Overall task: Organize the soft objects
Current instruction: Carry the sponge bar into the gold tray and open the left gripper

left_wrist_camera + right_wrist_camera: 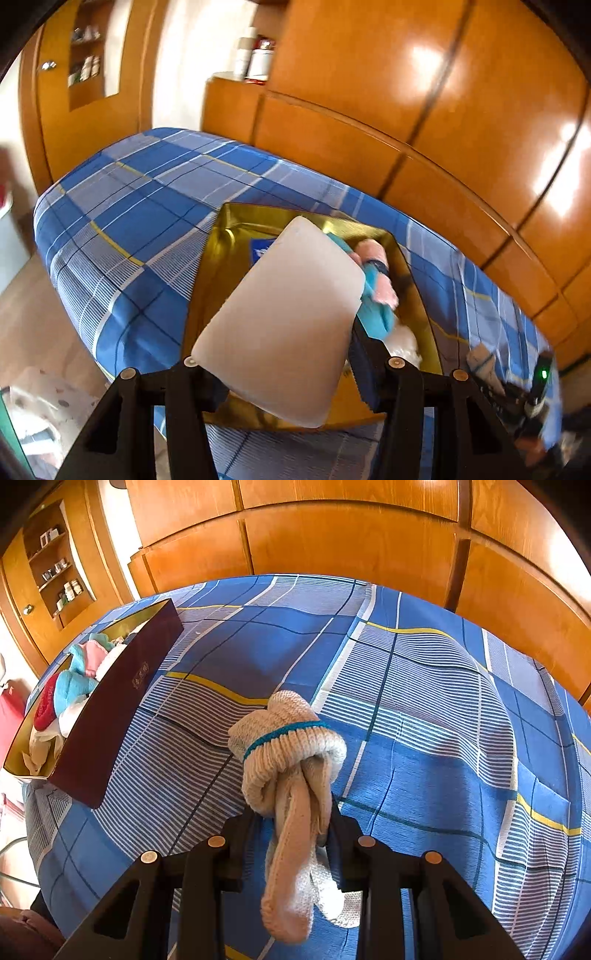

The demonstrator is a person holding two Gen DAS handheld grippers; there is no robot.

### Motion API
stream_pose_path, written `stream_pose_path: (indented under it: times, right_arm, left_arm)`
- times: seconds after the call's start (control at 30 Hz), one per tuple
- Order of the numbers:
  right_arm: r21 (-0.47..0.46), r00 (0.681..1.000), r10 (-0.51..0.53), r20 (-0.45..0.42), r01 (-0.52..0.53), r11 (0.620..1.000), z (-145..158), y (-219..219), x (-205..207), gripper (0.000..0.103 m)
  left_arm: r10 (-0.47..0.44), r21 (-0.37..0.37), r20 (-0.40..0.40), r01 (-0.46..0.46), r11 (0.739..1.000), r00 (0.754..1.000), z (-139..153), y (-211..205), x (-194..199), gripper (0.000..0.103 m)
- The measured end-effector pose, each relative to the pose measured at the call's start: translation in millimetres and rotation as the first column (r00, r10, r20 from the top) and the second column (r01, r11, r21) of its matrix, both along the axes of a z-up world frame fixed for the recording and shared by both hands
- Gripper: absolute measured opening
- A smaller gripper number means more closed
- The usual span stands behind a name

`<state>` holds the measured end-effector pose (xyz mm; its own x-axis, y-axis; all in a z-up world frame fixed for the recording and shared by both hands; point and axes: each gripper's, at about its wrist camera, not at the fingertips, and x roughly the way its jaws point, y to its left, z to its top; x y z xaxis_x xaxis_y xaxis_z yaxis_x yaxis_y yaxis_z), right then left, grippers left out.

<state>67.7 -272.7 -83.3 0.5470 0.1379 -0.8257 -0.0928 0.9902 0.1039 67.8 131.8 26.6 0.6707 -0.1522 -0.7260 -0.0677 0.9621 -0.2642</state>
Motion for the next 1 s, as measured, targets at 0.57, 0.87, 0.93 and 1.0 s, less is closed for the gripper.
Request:
stream_pose_path:
  times: [0.57, 0.87, 0.93, 1.0]
  right_arm:
    - [0.017, 1.000, -0.008, -0.001, 0.008, 1.000, 1.6, -2.7, 1.5, 0.031]
    - [0.019, 1.000, -0.007, 0.001, 0.007, 1.000, 2.2, -3.4, 1.6, 0.031]
    - [0.018, 1.000, -0.007, 0.001, 0.007, 1.000, 2.3, -3.4, 1.6, 0.031]
    - [0.017, 1.000, -0.006, 0.001, 0.006, 1.000, 2.4, -3.4, 1.8, 0.031]
  left_arm:
    - [-0.054, -0.032, -0.211, 0.048, 0.998, 0.976, -65.8, -18.5, 117.0, 0.058]
    - [-0.055, 0.017, -0.210, 0.060, 0.998, 0.976, -71.2, -14.4, 121.2, 0.071]
    - [-0.050, 0.027, -0.202, 0.056, 0.998, 0.978, -67.4, -13.2, 116.6, 0.072]
    - [-0.045, 0.040, -0.191, 0.054, 0.998, 0.981, -62.5, -12.3, 108.5, 0.072]
